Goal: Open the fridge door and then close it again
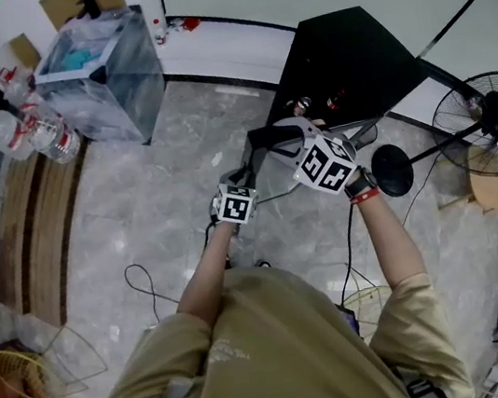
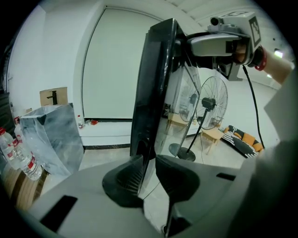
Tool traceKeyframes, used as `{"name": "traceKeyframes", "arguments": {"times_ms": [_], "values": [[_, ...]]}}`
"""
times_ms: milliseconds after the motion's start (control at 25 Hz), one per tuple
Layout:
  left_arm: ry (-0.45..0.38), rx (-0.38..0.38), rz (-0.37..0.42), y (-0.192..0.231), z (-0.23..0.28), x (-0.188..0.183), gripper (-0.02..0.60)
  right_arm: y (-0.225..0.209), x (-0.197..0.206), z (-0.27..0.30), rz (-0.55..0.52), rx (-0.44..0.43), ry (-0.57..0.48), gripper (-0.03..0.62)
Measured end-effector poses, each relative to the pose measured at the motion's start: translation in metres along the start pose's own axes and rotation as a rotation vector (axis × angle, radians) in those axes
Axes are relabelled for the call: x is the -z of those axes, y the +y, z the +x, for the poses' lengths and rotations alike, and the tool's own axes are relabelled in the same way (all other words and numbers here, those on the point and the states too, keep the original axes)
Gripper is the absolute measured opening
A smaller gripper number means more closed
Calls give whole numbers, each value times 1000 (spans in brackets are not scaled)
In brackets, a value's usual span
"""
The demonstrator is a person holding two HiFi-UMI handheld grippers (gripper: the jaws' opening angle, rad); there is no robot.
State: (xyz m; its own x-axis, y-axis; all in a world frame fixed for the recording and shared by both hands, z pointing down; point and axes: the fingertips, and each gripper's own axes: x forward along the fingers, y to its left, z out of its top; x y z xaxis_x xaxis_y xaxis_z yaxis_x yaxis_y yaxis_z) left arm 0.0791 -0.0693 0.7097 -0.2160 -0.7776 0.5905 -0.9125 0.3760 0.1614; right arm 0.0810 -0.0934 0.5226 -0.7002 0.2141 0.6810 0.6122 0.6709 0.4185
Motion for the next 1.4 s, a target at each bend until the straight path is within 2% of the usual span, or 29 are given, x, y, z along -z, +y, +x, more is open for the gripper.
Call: {"name": "traceKeyframes", "arguments": {"times_ms": [960,1400], "values": [[23,107,135,50,32,-35,94,-52,-7,39,126,131,84,209],[77,120,150,63,50,-49,94,-77,-1,46,177,153,82,209]]}}
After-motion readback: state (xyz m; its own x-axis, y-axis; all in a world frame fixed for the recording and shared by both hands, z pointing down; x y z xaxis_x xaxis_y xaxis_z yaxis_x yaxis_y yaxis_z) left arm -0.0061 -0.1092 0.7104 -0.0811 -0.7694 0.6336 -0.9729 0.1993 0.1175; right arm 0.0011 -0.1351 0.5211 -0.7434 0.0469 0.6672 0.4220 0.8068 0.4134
